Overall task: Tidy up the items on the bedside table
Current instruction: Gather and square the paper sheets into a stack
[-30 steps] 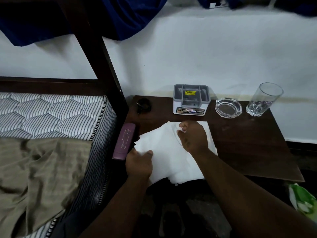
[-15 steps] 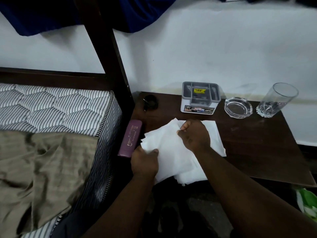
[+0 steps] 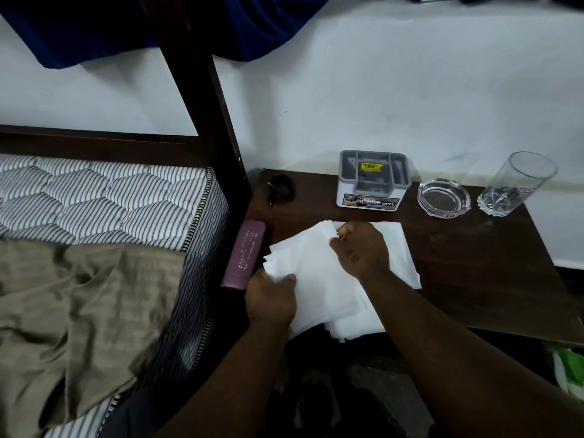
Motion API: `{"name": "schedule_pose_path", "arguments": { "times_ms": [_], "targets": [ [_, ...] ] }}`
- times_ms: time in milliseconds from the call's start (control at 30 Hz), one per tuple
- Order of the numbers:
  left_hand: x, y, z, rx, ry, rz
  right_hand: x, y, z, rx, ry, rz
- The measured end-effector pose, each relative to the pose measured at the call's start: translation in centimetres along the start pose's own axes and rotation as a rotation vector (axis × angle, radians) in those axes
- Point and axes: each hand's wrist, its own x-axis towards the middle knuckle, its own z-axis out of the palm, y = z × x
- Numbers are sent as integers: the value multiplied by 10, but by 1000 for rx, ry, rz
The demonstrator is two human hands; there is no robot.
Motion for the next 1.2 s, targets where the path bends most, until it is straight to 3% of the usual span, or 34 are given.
{"name": "schedule_pose_path", "arguments": {
  "times_ms": [200, 367, 533, 967, 1100, 1200],
  "targets": [
    [1, -1, -1, -112, -38, 19, 9, 1, -16, 179, -116, 10],
    [-7, 2, 4, -237, -137, -16, 11, 10, -37, 335, -91, 45],
    [-13, 3, 12, -242, -220, -20, 1, 32, -45, 520, -226, 83],
    [-22, 12, 26, -250, -351, -104, -2, 65, -144, 452, 289, 97],
    [-25, 13, 29, -275, -374, -99, -8, 77, -181, 620, 418, 166],
    [-29, 16, 32, -282, -394, -101, -12, 89, -198, 843, 384, 267]
  ]
}}
